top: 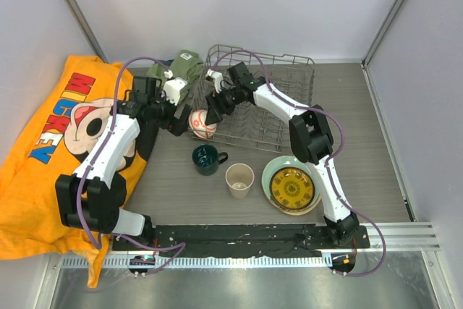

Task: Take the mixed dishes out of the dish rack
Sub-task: Pick up the bowl from the dish rack.

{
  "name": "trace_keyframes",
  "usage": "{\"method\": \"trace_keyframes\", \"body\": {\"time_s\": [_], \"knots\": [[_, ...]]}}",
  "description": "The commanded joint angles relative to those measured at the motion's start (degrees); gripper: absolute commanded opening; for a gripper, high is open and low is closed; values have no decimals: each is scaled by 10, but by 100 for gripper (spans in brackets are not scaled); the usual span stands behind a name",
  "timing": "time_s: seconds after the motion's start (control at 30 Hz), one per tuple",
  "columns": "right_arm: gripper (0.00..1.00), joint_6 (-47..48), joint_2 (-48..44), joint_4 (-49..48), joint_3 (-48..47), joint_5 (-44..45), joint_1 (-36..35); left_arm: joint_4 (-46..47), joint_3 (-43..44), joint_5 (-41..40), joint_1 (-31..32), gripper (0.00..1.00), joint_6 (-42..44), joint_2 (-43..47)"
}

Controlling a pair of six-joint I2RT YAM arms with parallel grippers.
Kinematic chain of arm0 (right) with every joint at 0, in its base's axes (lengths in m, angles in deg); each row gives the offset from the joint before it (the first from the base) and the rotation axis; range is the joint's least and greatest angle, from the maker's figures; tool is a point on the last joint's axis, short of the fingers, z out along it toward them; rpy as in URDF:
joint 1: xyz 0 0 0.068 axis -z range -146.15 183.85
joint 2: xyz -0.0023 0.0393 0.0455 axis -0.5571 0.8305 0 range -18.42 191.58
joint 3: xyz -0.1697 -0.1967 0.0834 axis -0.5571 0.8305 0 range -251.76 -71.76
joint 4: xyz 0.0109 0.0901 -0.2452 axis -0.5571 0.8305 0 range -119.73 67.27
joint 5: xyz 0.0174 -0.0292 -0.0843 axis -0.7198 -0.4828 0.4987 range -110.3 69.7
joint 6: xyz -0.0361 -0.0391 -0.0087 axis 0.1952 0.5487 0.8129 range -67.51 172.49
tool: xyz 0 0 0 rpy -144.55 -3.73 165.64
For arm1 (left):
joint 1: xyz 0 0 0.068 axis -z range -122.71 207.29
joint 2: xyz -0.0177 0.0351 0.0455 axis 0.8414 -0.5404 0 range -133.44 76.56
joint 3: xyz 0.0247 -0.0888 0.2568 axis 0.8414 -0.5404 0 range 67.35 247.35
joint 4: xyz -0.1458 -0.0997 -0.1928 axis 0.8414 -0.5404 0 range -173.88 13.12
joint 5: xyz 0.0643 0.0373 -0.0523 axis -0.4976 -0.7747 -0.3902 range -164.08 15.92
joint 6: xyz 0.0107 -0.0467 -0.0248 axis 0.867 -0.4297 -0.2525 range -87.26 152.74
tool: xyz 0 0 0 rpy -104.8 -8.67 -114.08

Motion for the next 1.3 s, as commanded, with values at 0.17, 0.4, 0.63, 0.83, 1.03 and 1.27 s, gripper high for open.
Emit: {"method": "trace_keyframes", "body": {"time_s": [0.17, 0.4, 0.63, 0.83, 1.03, 1.27], "knots": [[75, 11, -23, 2, -30, -2, -4, 12, 5, 15, -4, 100, 10, 0], [75, 13, -28, 7, -34, 0, -4, 9, 7, 17, -4, 100, 9, 0], [75, 13, -28, 8, -34, -1, -5, 7, 7, 17, -4, 100, 9, 2], [75, 9, -28, 9, -42, -2, -4, 6, 6, 19, -4, 100, 9, 0], [75, 8, -28, 9, -46, -2, -5, 7, 7, 19, -5, 100, 11, -3], [74, 8, -25, 9, -46, -2, -5, 5, 4, 20, -4, 100, 12, 1]]}}
